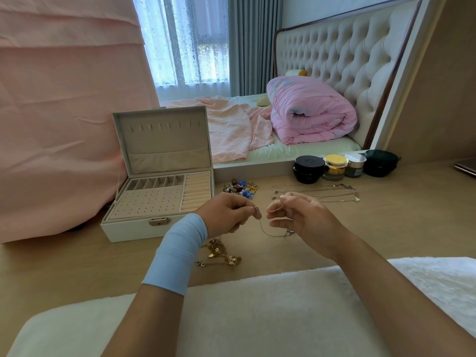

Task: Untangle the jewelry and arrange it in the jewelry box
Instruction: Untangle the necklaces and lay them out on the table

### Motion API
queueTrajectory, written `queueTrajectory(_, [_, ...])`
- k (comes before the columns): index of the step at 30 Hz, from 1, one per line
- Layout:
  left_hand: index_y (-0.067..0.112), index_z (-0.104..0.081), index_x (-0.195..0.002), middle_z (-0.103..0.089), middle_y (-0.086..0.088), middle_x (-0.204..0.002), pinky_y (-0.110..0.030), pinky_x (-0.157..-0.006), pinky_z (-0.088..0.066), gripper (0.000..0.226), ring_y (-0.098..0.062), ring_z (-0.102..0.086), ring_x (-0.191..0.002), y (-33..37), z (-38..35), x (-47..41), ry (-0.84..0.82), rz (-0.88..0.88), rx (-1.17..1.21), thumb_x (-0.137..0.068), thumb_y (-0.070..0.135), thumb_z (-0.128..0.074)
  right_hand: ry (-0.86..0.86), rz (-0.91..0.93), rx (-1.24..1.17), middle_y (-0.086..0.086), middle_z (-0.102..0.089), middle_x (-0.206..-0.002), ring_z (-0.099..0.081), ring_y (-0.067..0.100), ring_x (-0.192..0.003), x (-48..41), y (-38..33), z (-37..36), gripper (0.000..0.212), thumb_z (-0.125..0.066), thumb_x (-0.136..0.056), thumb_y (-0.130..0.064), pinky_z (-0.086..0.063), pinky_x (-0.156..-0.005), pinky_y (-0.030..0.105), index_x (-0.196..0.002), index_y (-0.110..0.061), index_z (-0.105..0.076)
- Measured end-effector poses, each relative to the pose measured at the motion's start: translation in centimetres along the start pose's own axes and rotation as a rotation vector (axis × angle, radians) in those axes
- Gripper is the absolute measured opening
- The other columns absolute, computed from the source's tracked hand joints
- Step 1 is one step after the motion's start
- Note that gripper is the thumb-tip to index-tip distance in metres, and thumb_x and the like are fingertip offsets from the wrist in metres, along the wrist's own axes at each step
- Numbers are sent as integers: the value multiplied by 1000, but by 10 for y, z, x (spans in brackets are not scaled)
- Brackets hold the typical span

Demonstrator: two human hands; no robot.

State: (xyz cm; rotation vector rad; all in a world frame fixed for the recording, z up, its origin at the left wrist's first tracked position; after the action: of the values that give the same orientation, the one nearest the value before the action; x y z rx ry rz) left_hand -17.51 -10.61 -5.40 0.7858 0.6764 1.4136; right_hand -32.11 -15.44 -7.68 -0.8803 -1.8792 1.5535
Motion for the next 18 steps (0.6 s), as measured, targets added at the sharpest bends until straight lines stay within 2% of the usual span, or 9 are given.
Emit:
queueTrajectory(2, [15, -73, -100, -64, 6, -74, -24, -64, -52, 25, -8, -57, -62, 0, 1, 0, -3, 16, 44, -101, 13, -48, -39, 7, -15, 17, -65, -97, -63, 27, -98, 1, 1, -4, 50, -46, -103, -17, -50, -98, 47, -57, -17, -67])
queueTrajectory(4, [11, -73, -101, -68, 1, -80, -24, -69, -56, 24, -9, -62, -66, -1, 3, -1, 27, 28, 42, -101, 11, -48, -87, 19, -55, 17, -65, -95, -62, 27, -94, 0, 2, -6, 43, -52, -100, -21, -52, -95, 46, -60, -10, -60])
queueTrajectory(7, [11, -72, -97, -72, -2, -80, -27, -67, -57, 21, -12, -65, -64, -3, 7, -1, 89, 32, 57, -99, 10, -52, -188, -28, -84, 17, -64, -91, -62, 26, -83, 1, 7, -12, 29, -50, -91, -19, -57, -77, 40, -76, -2, -67])
queueTrajectory(9, [14, -73, -96, -74, 0, -79, -24, -61, -54, 18, -12, -63, -60, 0, 9, -1, 108, 5, 33, -98, 10, -55, -238, -100, -69, 18, -65, -90, -63, 25, -76, 4, 14, -16, 33, -41, -89, -4, -58, -65, 37, -91, 2, -73])
queueTrajectory(11, [18, -73, -97, -74, 3, -78, -18, -56, -47, 16, -10, -57, -55, 6, 10, 0, 120, -48, -13, -96, 13, -58, -225, -146, 65, 17, -70, -97, -66, 26, -78, 6, 20, -16, 38, -38, -95, 12, -58, -57, 34, -98, 2, -75])
queueTrajectory(13, [20, -75, -97, -73, 7, -75, -18, -54, -46, 15, -8, -50, -51, 14, 12, 2, 129, -103, -31, -94, 15, -61, -215, -135, 221, 11, -74, -107, -71, 27, -88, 7, 23, -18, 25, -55, -97, 5, -56, -52, 29, -109, -3, -75])
queueTrajectory(14, [21, -76, -96, -72, 11, -72, -18, -54, -46, 14, -7, -48, -50, 18, 13, 3, 137, -124, -46, -93, 15, -64, -209, -132, 261, 6, -74, -112, -73, 27, -91, 7, 23, -20, 25, -64, -94, -2, -54, -50, 27, -117, -8, -73])
queueTrajectory(16, [23, -77, -93, -69, 16, -66, -19, -54, -47, 11, -6, -49, -49, 22, 14, 4, 158, -137, -95, -89, 16, -68, -164, -127, 261, -2, -71, -123, -74, 29, -91, 6, 23, -20, 48, -74, -88, -9, -53, -46, 26, -133, -21, -62])
queueTrajectory(18, [23, -76, -91, -72, 12, -71, -23, -57, -53, 9, -9, -54, -50, 21, 16, 3, 163, -118, -142, -87, 18, -71, -124, -109, 241, -8, -64, -132, -75, 32, -84, 4, 20, -18, 81, -79, -84, -14, -53, -44, 26, -151, -35, -39])
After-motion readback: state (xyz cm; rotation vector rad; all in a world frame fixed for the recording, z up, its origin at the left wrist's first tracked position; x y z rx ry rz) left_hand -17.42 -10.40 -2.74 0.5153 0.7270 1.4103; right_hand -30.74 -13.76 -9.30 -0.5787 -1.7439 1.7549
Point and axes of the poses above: each hand's wrist, its own x-axis away from the middle knuckle, its own z-axis out of the back of the hand, y = z × x, the point moved 8 cm from there along -x, towards the middle knuckle
